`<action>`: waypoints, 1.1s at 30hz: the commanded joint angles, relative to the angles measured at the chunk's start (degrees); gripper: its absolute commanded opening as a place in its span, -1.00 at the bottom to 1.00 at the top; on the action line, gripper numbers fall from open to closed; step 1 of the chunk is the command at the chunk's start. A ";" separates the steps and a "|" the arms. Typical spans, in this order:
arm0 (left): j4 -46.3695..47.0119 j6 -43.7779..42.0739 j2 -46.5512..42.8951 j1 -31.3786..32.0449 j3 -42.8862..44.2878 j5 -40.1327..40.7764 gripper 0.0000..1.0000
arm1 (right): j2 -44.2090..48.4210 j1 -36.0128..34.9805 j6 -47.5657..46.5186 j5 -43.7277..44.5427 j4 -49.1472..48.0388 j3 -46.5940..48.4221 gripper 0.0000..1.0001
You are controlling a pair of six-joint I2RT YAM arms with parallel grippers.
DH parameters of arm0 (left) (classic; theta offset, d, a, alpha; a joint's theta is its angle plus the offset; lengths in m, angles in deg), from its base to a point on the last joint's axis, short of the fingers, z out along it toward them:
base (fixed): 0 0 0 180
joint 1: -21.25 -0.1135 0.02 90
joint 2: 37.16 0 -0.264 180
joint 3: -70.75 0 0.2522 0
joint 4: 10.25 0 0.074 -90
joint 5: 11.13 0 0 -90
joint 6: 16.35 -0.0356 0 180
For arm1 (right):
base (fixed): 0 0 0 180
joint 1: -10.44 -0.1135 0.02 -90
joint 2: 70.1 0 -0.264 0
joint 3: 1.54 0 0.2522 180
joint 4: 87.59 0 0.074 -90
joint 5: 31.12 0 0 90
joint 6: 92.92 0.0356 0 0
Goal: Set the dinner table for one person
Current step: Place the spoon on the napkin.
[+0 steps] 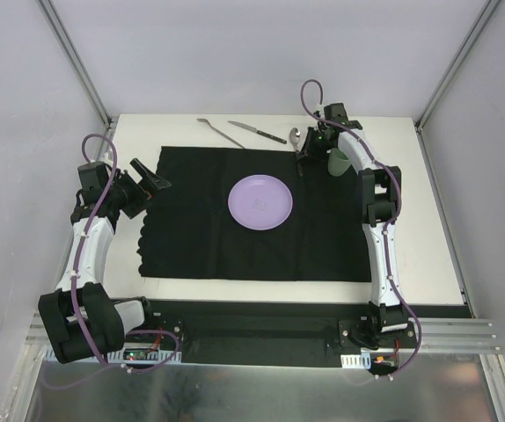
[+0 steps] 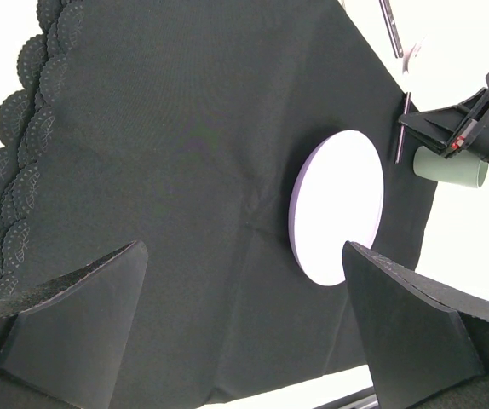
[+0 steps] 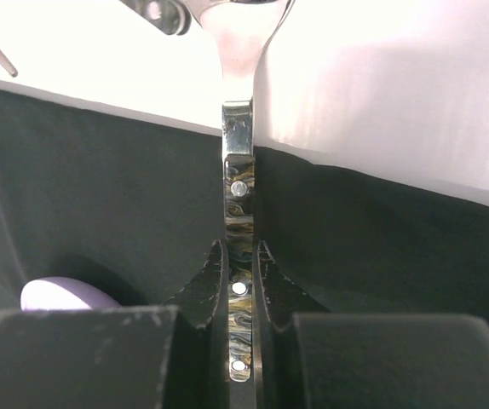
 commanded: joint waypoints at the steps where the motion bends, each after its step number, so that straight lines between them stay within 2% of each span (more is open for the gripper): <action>1: 1.80 -1.24 -0.03 -0.48 0.15 0.07 0.99 | -0.97 0.44 0.58 -4.48 -1.33 0.91 -0.99; 20: 2.15 -1.68 0.58 -0.57 0.06 0.25 0.99 | -2.37 1.93 1.11 -15.56 -3.09 1.00 -0.98; 33: 2.06 -1.50 0.41 -0.66 -0.03 0.16 0.99 | -2.29 2.11 2.60 -14.77 -2.39 0.38 -0.98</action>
